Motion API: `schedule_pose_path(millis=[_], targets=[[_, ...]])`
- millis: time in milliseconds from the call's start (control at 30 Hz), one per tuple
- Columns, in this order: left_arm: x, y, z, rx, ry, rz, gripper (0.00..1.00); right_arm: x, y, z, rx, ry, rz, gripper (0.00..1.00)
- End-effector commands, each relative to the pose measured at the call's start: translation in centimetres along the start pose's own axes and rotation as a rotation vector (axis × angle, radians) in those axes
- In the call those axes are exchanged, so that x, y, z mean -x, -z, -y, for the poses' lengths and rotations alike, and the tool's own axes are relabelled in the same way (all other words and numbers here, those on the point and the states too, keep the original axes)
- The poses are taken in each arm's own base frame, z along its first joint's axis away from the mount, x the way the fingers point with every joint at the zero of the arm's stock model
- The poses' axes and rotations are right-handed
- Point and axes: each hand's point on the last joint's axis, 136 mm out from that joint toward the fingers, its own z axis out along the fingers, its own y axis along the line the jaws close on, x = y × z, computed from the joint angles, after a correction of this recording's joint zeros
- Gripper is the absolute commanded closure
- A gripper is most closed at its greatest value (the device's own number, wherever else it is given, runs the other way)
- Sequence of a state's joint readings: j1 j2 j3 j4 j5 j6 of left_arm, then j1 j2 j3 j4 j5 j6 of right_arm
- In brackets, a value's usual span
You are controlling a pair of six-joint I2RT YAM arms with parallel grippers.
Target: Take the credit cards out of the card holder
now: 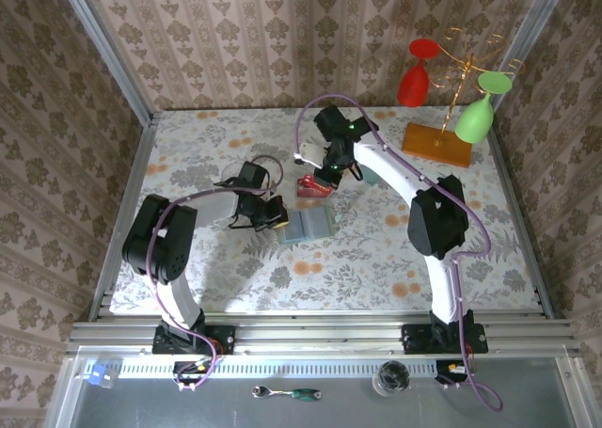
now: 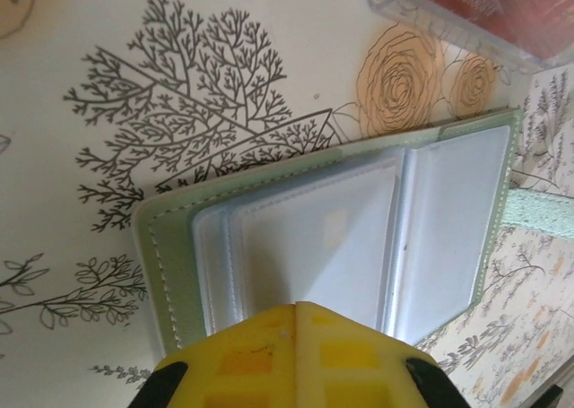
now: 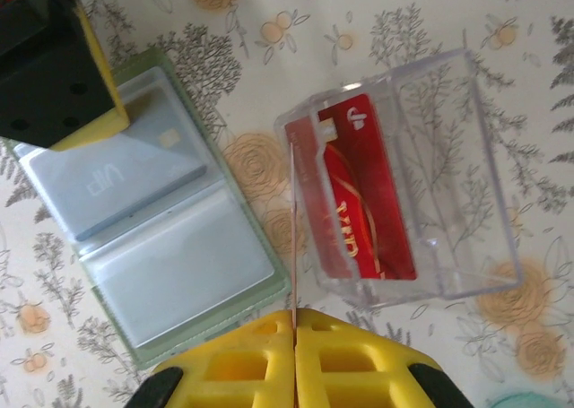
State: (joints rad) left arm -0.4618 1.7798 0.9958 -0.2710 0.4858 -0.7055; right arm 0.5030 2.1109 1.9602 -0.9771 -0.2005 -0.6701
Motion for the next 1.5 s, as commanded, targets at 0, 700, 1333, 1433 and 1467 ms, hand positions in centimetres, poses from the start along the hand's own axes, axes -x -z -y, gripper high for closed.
schedule_pose_path(millis=[0,700,1333,1433,1467], targets=[[1.1,0.7,-0.7,0.026,0.004,0.016,0.97,-0.7,-0.2,0.7,0.01,0.041,-0.045,0.93],[1.7,3.3,0.4,0.014,0.015,0.075,0.97,0.8,-2.7,3.8,-0.002,0.112,-0.045,0.82],[-0.9,1.9,-0.8,0.011,0.035,0.046,1.0,2.8,1.1,0.4,-0.066,-0.14,0.179,0.74],[-1.2,1.4,-1.4,0.023,0.047,0.035,1.0,2.6,1.4,-0.8,-0.062,-0.202,0.199,0.73],[-1.2,1.3,-1.6,0.027,0.05,0.032,1.0,2.5,1.4,-1.3,-0.059,-0.222,0.201,0.73]])
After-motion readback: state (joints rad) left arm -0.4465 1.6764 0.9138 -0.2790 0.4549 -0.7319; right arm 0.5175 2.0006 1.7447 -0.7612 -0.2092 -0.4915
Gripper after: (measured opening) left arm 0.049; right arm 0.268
